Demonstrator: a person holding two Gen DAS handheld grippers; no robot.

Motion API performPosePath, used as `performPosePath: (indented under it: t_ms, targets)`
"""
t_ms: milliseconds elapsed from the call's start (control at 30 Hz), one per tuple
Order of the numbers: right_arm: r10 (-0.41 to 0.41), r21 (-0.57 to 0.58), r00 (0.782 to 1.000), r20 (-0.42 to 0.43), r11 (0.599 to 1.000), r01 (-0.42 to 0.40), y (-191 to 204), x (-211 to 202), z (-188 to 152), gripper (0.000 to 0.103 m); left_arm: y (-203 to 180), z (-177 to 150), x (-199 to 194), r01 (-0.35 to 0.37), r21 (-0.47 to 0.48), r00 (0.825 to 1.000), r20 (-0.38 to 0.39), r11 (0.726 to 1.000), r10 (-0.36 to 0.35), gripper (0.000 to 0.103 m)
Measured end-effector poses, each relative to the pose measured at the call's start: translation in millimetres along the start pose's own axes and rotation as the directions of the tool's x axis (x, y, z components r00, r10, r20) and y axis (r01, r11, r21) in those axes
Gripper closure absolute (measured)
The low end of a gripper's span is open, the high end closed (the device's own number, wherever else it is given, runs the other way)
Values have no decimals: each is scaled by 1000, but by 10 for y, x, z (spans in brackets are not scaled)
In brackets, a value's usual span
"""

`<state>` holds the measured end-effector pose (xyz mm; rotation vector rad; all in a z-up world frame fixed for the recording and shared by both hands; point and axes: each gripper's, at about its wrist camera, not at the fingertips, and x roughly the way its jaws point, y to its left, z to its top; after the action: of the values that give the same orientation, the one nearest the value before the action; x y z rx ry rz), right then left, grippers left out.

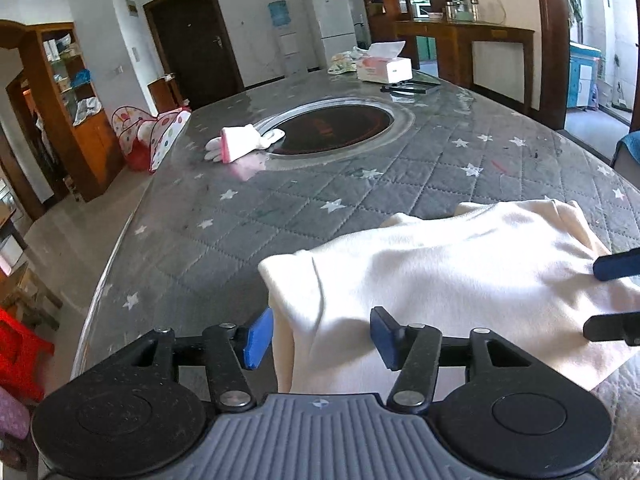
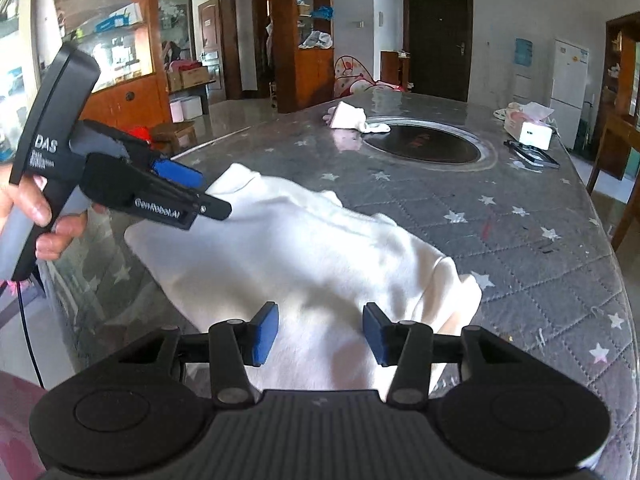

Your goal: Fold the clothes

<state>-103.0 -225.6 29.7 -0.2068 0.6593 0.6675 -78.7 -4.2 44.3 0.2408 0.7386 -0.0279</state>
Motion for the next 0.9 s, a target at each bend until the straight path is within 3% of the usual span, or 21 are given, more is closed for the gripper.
performPosePath:
  t_ms: [400, 700, 900]
  targets:
    - [-14, -7, 1000, 11, 1000, 14, 60, -175, -157, 56, 62, -223, -261, 7, -54, 1000, 22, 999, -6, 46]
    - [-18, 2, 1000, 22, 1000, 18, 49, -354, -262, 56, 35, -406, -197, 4, -59, 1000, -14, 998, -5, 46]
    - [-14, -1, 1000, -26, 1000, 14, 31, -293, -346, 56, 72, -422, -202, 11, -78, 1000, -14, 997, -12, 46]
